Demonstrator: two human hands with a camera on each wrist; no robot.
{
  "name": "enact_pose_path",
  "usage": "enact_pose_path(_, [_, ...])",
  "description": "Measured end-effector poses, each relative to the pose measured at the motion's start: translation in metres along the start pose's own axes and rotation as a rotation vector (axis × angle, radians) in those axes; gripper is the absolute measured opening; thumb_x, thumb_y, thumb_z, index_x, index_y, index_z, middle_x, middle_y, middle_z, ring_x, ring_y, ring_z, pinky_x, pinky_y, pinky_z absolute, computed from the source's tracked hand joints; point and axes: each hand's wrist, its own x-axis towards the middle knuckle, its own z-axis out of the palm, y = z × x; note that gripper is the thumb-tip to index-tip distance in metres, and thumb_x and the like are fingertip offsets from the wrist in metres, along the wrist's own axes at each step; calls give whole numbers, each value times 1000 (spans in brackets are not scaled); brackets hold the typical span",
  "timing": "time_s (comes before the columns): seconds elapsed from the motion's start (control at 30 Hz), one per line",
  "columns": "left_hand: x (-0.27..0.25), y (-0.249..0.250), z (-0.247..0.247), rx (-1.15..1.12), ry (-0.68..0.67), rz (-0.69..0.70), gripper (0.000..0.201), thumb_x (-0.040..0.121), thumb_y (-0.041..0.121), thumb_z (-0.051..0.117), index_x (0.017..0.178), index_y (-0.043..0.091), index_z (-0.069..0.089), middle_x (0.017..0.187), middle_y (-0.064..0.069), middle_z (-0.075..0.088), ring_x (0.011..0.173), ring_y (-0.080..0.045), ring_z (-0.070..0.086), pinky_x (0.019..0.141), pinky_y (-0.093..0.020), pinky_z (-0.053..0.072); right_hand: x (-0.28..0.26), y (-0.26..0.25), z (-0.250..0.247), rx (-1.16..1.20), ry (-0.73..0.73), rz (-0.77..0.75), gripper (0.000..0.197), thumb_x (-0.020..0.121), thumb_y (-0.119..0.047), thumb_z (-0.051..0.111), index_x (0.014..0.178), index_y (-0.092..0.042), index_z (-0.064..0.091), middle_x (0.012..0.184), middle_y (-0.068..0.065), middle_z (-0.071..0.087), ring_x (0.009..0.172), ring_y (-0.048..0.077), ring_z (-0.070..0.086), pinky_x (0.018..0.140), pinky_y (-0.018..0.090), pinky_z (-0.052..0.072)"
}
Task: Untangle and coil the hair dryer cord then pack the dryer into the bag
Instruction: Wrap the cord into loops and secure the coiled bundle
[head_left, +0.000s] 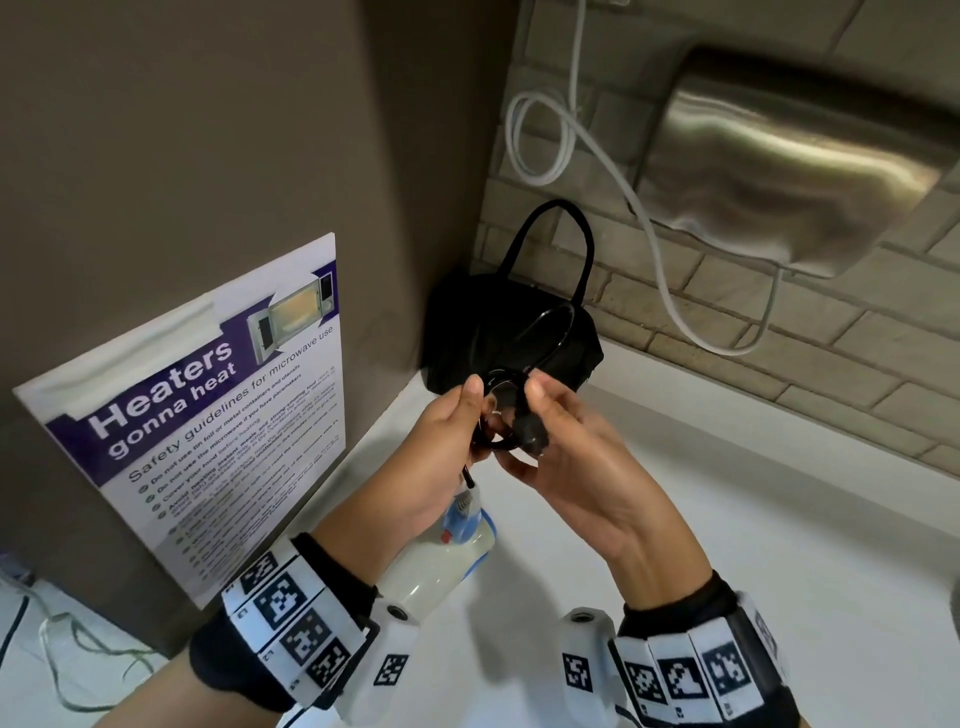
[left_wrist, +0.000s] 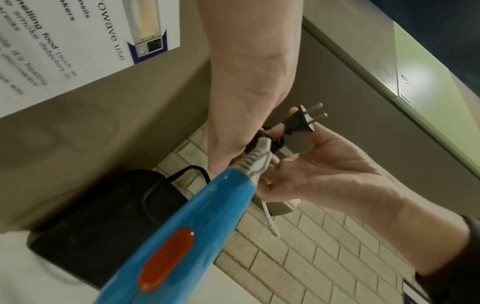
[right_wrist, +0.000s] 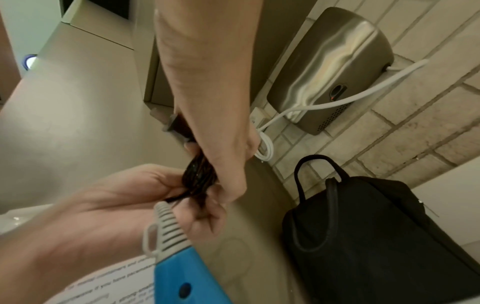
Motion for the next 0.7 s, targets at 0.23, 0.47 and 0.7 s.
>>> enact_pose_path(0.23, [-2, 7, -3, -368, -105, -51, 50, 104, 29, 28, 67, 14, 59, 78, -6, 63, 83, -18, 60, 88, -30, 46, -7, 2, 1, -199, -25, -80, 51, 90, 15, 41, 133, -13, 46, 111, 4, 66, 106, 16, 65, 95, 37, 53])
enact_pose_path(0.47, [2, 14, -12, -562, -102, -23, 37, 104, 23, 28, 72, 11, 44, 131, -27, 48, 121, -26, 58, 95, -32, 51, -32, 10, -26, -208, 23, -119, 34, 92, -2, 50, 123, -11, 60, 119, 6, 69, 113, 18, 64, 96, 26, 50])
enact_pose_path(0.7, [6, 16, -14, -558, -68, -11, 38, 104, 21, 27, 71, 10, 43, 134, -22, 51, 125, -26, 55, 104, -38, 41, -66, 45, -58, -126, 103, -81, 44, 70, -26, 81, 109, -8, 72, 110, 18, 71, 105, 31, 68, 79, 25, 57])
